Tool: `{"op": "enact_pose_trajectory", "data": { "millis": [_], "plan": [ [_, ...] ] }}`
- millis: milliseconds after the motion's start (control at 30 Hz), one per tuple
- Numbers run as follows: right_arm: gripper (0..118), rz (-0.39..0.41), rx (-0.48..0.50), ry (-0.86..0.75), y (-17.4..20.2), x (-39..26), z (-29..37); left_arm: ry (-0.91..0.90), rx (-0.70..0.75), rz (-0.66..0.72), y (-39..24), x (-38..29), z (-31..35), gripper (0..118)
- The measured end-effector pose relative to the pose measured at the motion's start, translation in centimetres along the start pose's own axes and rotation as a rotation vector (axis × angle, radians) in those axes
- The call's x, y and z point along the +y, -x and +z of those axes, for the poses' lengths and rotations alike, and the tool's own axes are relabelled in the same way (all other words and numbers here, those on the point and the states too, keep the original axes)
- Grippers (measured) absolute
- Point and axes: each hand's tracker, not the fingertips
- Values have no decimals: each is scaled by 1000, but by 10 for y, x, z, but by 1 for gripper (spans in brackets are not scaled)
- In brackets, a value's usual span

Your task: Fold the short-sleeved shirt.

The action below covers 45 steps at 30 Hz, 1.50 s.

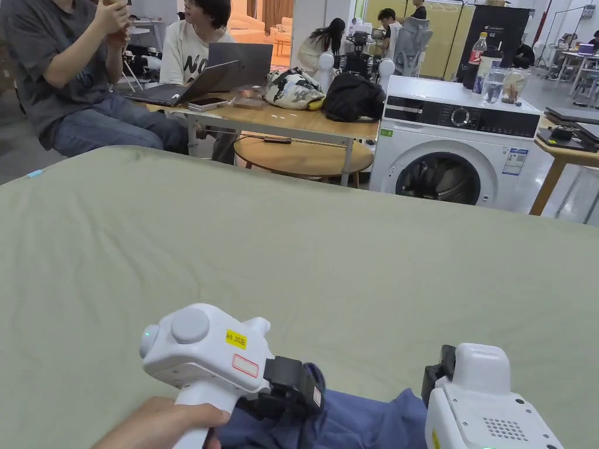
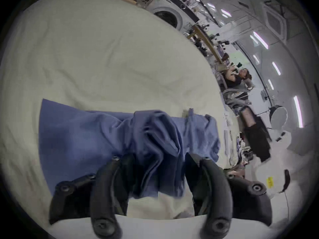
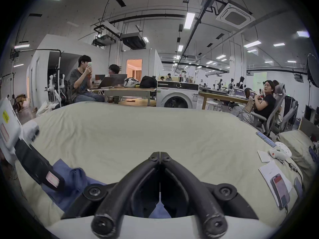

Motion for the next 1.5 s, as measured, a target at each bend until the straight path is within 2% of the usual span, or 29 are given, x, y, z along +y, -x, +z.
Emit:
{"op": "enact_pose_trajectory", "data": {
  "millis": [67,100,200,367,400,500,567,600,733,800,1000,1033,1133,1167,1233,1367,1500],
  "plan": [
    [0,4,1,0,0,-1,0,-55,-46,-1,1,0,18,17],
    [0,5,2,0,0,-1,1,-65,-42,-1,2,0,24,12],
    [0,4,3,1,0,-2,2,-127,40,10,11,4,30,8],
    [0,-4,4,8,-2,-4,1,-62,171,-16,20,4,-1,6],
    [0,-3,4,9,-2,-4,1,-37,143,-14,22,3,-11,6],
    [0,-1,1,15,-3,-5,2,5,-104,38,20,-5,-33,5],
    [0,-1,1,15,-5,-5,3,4,-208,33,15,-10,-46,5],
    [0,0,-1,14,-6,-5,3,12,-201,22,11,-13,-53,5],
    [0,13,-6,18,-8,-6,3,70,-1,16,17,-18,-94,0],
    [0,9,-8,22,-9,-6,3,23,-84,50,21,-20,-97,0],
    [0,9,-18,23,-13,-7,4,40,-54,18,7,-17,-81,0],
    [0,7,-19,22,-13,-7,4,38,-81,47,7,-16,-71,3],
    [0,0,-17,16,-13,-4,4,-37,-141,45,14,-12,-29,30],
    [0,0,-15,12,-12,-3,4,-64,-139,40,17,-12,-13,40],
    [0,0,-13,-1,-10,0,2,-125,-94,41,29,-13,21,52],
    [0,-12,0,-22,-5,4,0,-212,6,64,64,-10,69,67],
    [0,-24,13,-22,-1,5,-3,-193,31,98,97,-16,79,68]
  ]
}}
